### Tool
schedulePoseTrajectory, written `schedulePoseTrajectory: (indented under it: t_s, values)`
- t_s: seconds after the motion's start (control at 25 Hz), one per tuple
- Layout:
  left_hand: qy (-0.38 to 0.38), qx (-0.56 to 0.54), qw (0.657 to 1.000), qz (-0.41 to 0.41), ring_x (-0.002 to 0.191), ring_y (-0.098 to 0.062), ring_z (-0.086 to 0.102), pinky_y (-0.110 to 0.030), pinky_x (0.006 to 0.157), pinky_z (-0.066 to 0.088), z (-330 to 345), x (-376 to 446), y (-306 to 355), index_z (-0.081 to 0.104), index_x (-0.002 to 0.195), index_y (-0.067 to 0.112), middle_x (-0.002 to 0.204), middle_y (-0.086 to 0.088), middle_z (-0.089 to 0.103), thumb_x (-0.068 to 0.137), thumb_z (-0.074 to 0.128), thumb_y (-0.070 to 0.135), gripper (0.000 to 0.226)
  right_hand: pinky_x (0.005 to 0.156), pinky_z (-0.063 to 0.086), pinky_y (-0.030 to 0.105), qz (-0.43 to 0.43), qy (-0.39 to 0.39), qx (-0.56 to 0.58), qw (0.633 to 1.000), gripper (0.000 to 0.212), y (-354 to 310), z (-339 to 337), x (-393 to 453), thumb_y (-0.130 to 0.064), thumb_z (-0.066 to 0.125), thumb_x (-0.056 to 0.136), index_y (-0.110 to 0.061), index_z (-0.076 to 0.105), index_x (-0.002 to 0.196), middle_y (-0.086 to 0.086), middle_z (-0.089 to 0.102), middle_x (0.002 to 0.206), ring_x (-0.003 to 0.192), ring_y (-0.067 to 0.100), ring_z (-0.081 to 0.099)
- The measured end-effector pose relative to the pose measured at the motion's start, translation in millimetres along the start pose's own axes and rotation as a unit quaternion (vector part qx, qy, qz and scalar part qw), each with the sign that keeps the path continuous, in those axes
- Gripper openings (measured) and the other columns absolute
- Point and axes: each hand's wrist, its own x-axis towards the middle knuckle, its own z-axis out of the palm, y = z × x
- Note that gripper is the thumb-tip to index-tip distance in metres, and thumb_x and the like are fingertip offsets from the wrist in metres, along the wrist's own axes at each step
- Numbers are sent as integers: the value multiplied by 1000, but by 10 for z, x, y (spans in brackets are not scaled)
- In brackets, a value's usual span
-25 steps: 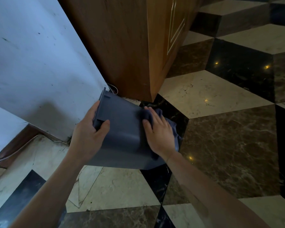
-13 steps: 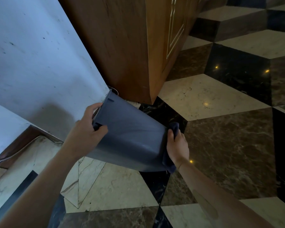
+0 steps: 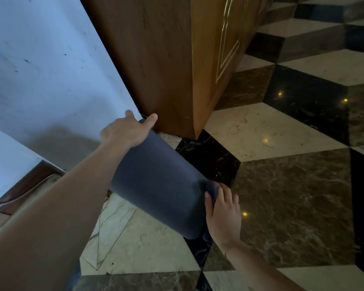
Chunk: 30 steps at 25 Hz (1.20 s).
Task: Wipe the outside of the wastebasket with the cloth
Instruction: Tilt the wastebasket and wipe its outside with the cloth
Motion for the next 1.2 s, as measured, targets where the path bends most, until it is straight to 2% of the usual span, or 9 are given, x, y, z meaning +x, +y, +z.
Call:
schedulePoseTrajectory:
  t_s: [0.08,0.16,0.28,0.44,0.56,0.72,0.88,1.04,1.2]
  values:
    - [-4,60,998,-1,97,-34,57,-38,72,35,-16,63,-4,60,113,17,104,-10,61,80,24,80,80,89,53,38,-52,6,-16,998,47,38,-26,-89,-45,37,103,-15,63,129,3,64,125,105,26,60]
    - [7,35,999,-17,83,-30,53,-36,67,36,-42,136,-44,60,97,13,87,-5,54,83,45,60,52,87,53,38,-130,-7,-8,991,44,59,-35,-191,-44,39,101,-16,65,123,1,66,119,103,25,61]
    - [-48,-4,998,-39,84,-30,56,-35,67,41,-57,155,-109,52,81,14,92,-6,57,73,57,37,25,83,51,32,-184,-68,55,979,44,-65,-9,-365,-50,32,103,-23,64,117,-7,65,109,98,17,60]
    - [-81,128,988,36,99,-32,57,-36,75,38,18,56,-230,54,94,20,103,-5,57,80,51,46,30,77,47,26,-120,-97,114,981,41,-256,77,-503,-50,29,103,-25,60,107,-14,58,98,92,9,57]
    - [-92,156,974,135,102,-33,57,-40,83,45,40,33,-303,55,86,26,110,-8,61,91,45,53,29,77,48,28,-93,-101,123,983,43,-228,78,-462,-52,26,102,-26,59,107,-15,56,98,92,7,55]
    - [-41,160,964,208,97,-34,59,-40,75,44,82,-145,-353,62,98,27,102,-9,62,95,37,58,39,73,51,30,-21,-51,161,985,42,-166,-1,-376,-52,26,100,-25,59,106,-13,57,95,91,11,59]
    - [32,85,974,207,81,-36,58,-37,64,40,126,-350,-537,56,85,28,84,-9,59,96,36,57,37,73,47,29,28,31,216,975,35,-130,-109,-203,-48,30,100,-27,57,108,-9,60,95,91,13,61]
    - [57,-23,982,180,66,-33,56,-35,54,38,284,-562,-602,42,76,23,68,-7,57,97,33,56,40,79,52,38,80,85,287,951,32,-145,-224,20,-46,32,99,-27,56,107,-5,62,97,93,14,61]
    - [54,-102,981,155,55,-27,54,-37,51,44,556,-791,-578,41,71,22,58,-2,53,97,32,53,42,78,51,47,71,124,260,955,42,-171,-313,103,-46,29,100,-17,58,107,0,59,95,92,20,57]
